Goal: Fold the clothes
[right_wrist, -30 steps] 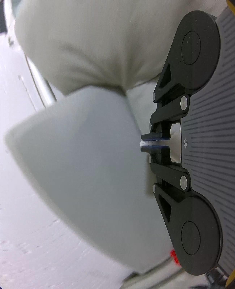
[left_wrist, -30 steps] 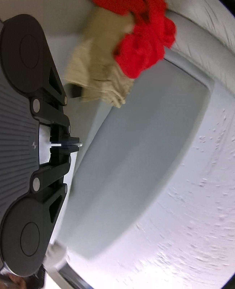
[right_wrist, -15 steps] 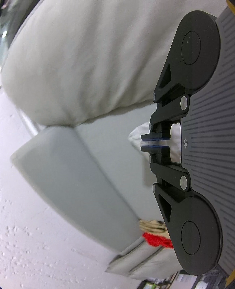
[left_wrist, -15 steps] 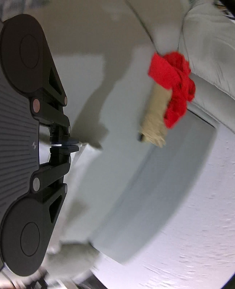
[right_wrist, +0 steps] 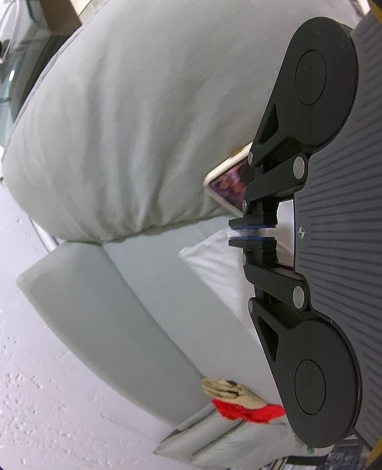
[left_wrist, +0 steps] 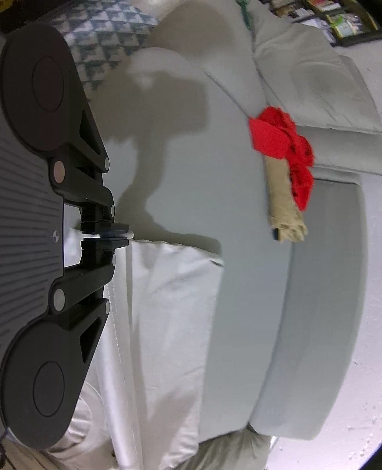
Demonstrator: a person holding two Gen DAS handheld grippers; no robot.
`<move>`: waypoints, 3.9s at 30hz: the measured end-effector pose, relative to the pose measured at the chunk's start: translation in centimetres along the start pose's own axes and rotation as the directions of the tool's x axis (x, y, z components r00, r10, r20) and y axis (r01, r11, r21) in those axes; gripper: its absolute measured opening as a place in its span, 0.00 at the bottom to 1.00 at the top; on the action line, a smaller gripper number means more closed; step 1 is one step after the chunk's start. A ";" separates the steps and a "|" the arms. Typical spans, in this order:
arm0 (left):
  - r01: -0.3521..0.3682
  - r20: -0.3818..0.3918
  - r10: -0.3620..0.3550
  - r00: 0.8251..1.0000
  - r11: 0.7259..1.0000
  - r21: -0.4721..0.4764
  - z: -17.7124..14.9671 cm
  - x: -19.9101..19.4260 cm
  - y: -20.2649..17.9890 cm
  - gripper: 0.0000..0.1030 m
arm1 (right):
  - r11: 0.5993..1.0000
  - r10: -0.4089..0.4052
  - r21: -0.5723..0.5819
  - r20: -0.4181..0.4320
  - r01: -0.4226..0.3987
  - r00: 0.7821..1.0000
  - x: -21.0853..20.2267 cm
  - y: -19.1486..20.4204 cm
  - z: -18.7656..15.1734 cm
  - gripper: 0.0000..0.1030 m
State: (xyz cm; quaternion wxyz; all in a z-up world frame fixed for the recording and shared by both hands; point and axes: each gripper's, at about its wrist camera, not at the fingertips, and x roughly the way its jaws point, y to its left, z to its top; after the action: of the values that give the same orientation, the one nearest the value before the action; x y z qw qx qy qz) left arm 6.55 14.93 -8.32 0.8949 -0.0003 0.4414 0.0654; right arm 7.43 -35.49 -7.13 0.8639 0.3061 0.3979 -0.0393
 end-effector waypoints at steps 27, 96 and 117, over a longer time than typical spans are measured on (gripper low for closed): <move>0.151 0.023 -0.165 0.986 0.942 0.298 1.2 3.9 -8.9 0.23 | 0.959 -0.137 -0.278 -0.271 0.058 0.953 5.1 8.0 -2.2 0.37; 0.336 0.045 -0.355 0.934 0.826 -0.452 8.3 12.6 6.0 0.27 | 0.938 0.077 -0.296 -0.331 -0.181 0.940 11.2 15.3 -6.6 0.44; 0.476 0.172 -0.584 0.793 0.419 -0.774 6.2 18.3 8.3 0.02 | 0.920 0.035 -0.357 -0.335 -0.161 0.941 13.6 14.9 -7.9 0.31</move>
State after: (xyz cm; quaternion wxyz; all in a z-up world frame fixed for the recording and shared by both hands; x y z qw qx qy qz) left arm 21.45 25.63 -18.53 0.7448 -0.5348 0.3976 -0.0344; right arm 16.08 -16.61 -13.27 0.8308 0.1555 0.5178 0.1326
